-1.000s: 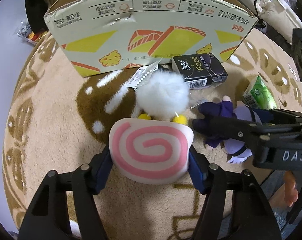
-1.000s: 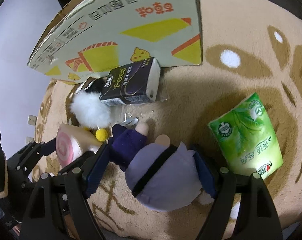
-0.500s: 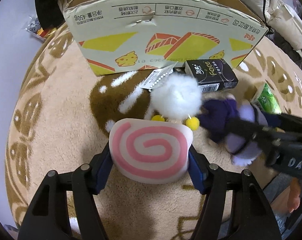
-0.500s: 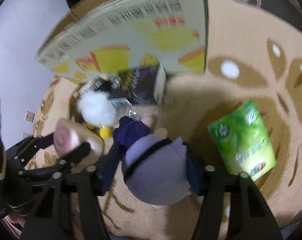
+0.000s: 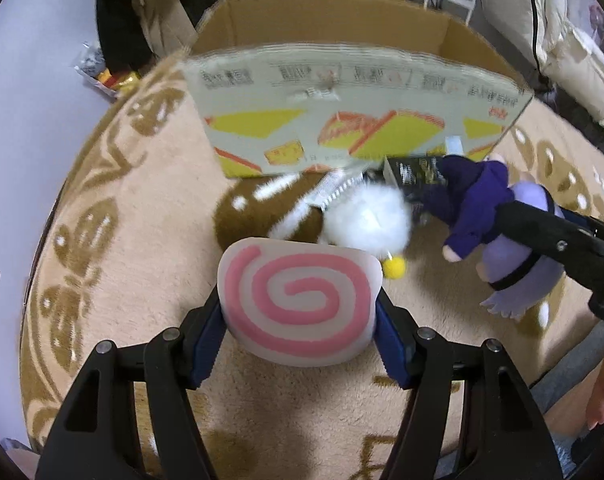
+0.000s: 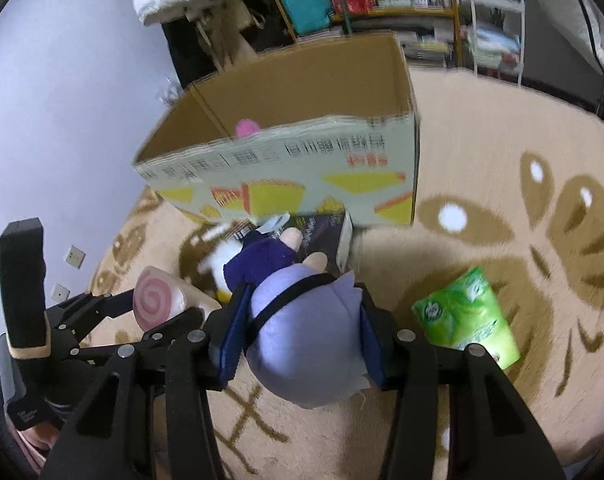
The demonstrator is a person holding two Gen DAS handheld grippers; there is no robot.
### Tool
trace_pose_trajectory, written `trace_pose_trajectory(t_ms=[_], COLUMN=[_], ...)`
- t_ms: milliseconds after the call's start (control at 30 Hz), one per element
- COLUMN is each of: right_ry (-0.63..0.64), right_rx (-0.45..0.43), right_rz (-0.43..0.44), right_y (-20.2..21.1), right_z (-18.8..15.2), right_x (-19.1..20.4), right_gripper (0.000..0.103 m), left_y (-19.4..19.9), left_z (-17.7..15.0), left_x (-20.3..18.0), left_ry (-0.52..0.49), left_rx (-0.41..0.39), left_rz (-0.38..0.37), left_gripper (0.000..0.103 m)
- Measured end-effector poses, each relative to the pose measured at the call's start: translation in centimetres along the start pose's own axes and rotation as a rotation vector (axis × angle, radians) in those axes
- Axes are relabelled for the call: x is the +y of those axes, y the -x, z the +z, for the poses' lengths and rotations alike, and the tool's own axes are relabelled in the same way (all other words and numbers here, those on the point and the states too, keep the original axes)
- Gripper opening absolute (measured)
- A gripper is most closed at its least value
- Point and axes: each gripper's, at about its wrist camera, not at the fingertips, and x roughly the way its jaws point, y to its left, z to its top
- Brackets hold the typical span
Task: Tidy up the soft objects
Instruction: 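Lift the swirl cushion with the left tool while the right tool lifts the purple doll toward the box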
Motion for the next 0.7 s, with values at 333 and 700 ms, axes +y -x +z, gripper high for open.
trace_pose_trajectory(t_ms=[333, 700], right_ry=[0.102, 0.154], right_rx=[-0.278, -0.415], right_rz=[0.004, 0.008], right_y=[4.6, 6.8], right_z=[0.5, 1.3], right_x=[2.7, 3.7], right_gripper=[0.053, 0.053], left_y=[4.7, 7.9], left_z=[-0.2, 0.5], left_x=[-0.9, -1.0], left_ry=[-0.021, -0.032], left_rx=[-0.211, -0.382], left_rz=[0.031, 0.086], left_gripper=[0.064, 0.064])
